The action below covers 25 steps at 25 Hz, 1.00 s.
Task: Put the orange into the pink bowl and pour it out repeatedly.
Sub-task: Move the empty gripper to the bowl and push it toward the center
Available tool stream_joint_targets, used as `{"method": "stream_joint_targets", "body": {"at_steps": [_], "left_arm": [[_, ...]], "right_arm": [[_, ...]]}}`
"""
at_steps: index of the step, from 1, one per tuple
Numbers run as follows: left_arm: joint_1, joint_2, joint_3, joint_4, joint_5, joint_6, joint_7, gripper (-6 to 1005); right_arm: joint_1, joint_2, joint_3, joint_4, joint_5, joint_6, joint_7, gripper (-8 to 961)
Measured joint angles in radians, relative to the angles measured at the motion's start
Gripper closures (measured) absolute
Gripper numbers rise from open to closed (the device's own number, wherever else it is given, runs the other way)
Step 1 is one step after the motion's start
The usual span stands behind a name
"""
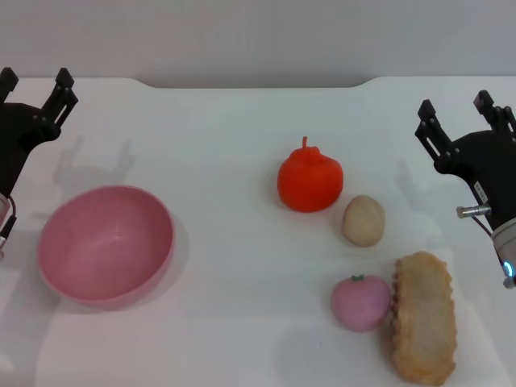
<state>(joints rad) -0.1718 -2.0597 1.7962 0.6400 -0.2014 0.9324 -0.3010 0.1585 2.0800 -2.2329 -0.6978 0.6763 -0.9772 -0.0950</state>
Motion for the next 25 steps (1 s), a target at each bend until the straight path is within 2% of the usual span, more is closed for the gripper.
{"method": "stream_joint_targets", "body": {"at_steps": [14,16,17,18,19,20,21,22,23,24,25], "left_arm": [[0.002,0.002,0.004,0.007,0.009,-0.001,0.002,184],[0.026,0.014,0.009,0.093,0.012,-0.064,-0.001,187],[0.026,0.014,0.009,0.093,0.012,-0.064,-0.001,188],[0.043,0.022,0.009,0.156,0.014,-0.117,-0.001,190],[0.043,0.022,0.009,0.156,0.014,-0.117,-0.001,191],[0.099,0.062,0.005,0.429,0.052,-0.402,-0.001,192],[0.107,0.069,0.003,0.501,0.065,-0.481,-0.001,194],[0.122,0.080,0.001,0.607,0.087,-0.629,0.001,195],[0.122,0.080,0.001,0.607,0.087,-0.629,0.001,196],[0.134,0.094,-0.009,0.762,0.108,-0.846,0.009,198],[0.133,0.098,-0.025,0.863,0.111,-1.021,0.019,199]], "right_arm": [[0.009,-0.003,-0.002,0.003,0.001,0.000,0.000,149],[0.010,-0.003,-0.002,0.003,0.001,0.000,0.000,150],[0.011,-0.003,-0.002,0.003,0.001,0.000,0.000,150],[0.012,-0.004,-0.001,0.003,0.002,0.000,0.000,150],[0.013,-0.004,0.000,0.002,0.003,0.002,0.000,150],[0.014,-0.005,0.001,0.000,0.003,0.004,0.000,150],[0.016,-0.005,0.002,-0.002,0.003,0.006,0.000,150],[0.018,-0.005,0.002,-0.003,0.003,0.007,0.000,150],[0.025,-0.006,0.002,-0.003,0.005,0.009,0.000,150],[0.025,-0.006,0.002,-0.003,0.005,0.009,0.000,150],[0.031,-0.006,0.002,-0.002,0.006,0.010,0.000,150]]}}
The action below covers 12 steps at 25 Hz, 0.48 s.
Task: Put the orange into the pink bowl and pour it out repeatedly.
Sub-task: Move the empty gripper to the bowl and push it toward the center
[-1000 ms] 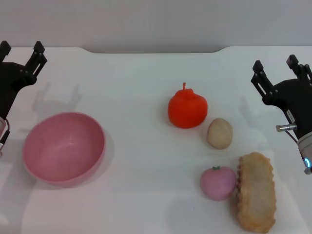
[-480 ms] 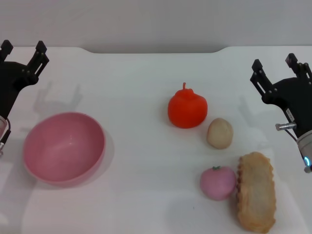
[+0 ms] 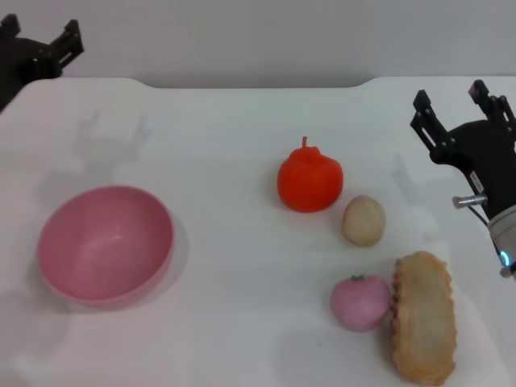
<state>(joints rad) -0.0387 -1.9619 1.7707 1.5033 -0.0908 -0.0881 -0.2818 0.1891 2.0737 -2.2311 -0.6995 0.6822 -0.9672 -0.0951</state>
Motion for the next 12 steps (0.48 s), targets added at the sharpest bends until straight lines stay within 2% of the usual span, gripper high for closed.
{"method": "stream_joint_targets", "body": {"at_steps": [1,3,4,6,7,9,12], "left_arm": [[-0.002,0.001,-0.007,0.040,0.000,-0.064,0.004,200],[-0.036,-0.008,-0.051,0.179,-0.005,-0.411,0.056,203],[-0.052,-0.022,-0.070,0.203,-0.006,-0.513,0.082,204],[-0.092,-0.064,-0.123,0.244,-0.006,-0.724,0.163,207],[-0.092,-0.064,-0.123,0.244,-0.006,-0.724,0.163,208],[-0.129,-0.100,-0.170,0.284,-0.025,-0.918,0.275,211],[-0.138,-0.094,-0.170,0.316,-0.061,-0.995,0.295,215]], "right_arm": [[0.000,0.000,0.000,0.000,0.000,0.000,0.000,150],[0.004,0.000,0.002,0.001,0.001,0.001,0.000,150],[0.005,0.000,0.003,0.001,0.001,0.001,0.000,150],[0.008,0.000,0.003,0.000,0.001,0.001,0.000,150],[0.010,0.000,0.004,0.000,0.001,0.001,0.000,149],[0.015,0.000,0.002,0.001,0.001,0.001,0.000,149],[0.017,0.000,0.000,0.004,0.000,0.001,0.000,149]]}}
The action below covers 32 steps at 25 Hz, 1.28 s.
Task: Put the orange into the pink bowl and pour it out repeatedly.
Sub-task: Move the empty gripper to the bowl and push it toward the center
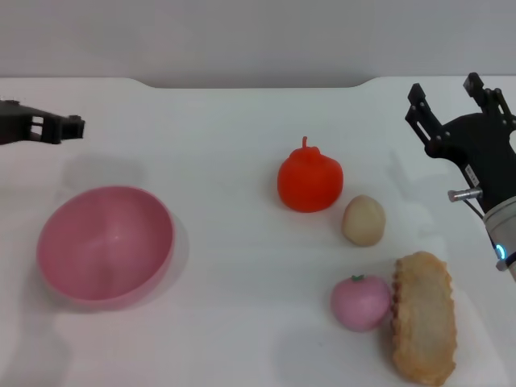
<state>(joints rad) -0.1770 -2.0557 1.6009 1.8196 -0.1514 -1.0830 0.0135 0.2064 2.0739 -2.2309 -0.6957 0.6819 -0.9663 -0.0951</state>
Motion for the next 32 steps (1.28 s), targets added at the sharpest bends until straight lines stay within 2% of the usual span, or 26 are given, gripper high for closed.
{"method": "stream_joint_targets", "body": {"at_steps": [1,8,14,21,32], "left_arm": [[0.005,0.001,0.001,0.033,-0.024,-0.041,0.015,216],[0.023,-0.001,0.003,0.068,-0.050,-0.095,0.038,225],[0.021,-0.001,0.011,-0.003,-0.055,-0.109,0.041,233],[0.008,-0.001,0.013,-0.141,-0.079,-0.103,0.041,242],[-0.013,-0.001,0.012,-0.189,-0.079,-0.110,0.048,257]], "right_arm": [[0.000,0.000,0.000,0.000,-0.003,0.000,0.000,149],[0.001,0.000,0.002,0.005,-0.005,0.001,0.000,149],[0.000,0.000,0.003,0.009,-0.005,0.000,0.000,149],[0.002,0.000,0.004,0.010,-0.001,-0.002,0.000,149],[0.004,-0.001,0.005,0.011,0.001,-0.001,0.000,148]]}}
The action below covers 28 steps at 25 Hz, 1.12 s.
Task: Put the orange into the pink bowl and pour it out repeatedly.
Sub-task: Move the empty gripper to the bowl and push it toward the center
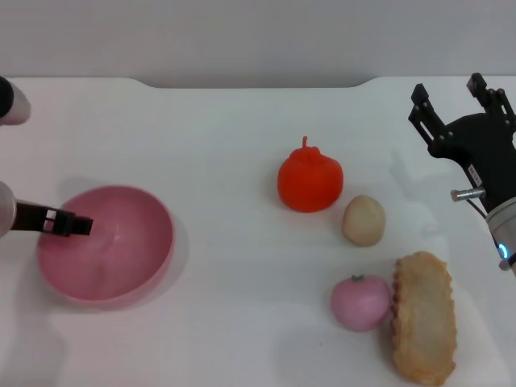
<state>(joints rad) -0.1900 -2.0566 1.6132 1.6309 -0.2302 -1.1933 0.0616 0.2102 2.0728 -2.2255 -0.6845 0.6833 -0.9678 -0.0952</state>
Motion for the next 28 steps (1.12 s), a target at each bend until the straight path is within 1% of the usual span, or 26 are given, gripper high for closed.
{"method": "stream_joint_targets", "body": {"at_steps": [1,9,15,20,28], "left_arm": [[-0.013,0.000,-0.005,-0.032,0.000,-0.001,0.006,258],[-0.052,0.001,-0.006,-0.111,0.003,-0.003,0.007,269],[-0.069,0.000,-0.021,-0.116,-0.003,-0.036,0.033,276],[-0.075,-0.002,-0.029,-0.116,-0.007,-0.034,0.041,283],[-0.087,-0.002,-0.035,-0.128,-0.008,-0.033,0.043,497]], "right_arm": [[0.000,0.000,0.000,0.000,0.000,0.000,0.000,148],[0.002,0.000,0.000,0.000,0.001,0.001,0.000,148],[0.002,0.001,0.001,-0.003,0.001,0.001,0.000,148],[0.009,0.001,0.002,-0.003,0.001,0.002,0.000,148],[0.015,0.001,0.012,0.000,0.001,0.002,0.000,148]]}}
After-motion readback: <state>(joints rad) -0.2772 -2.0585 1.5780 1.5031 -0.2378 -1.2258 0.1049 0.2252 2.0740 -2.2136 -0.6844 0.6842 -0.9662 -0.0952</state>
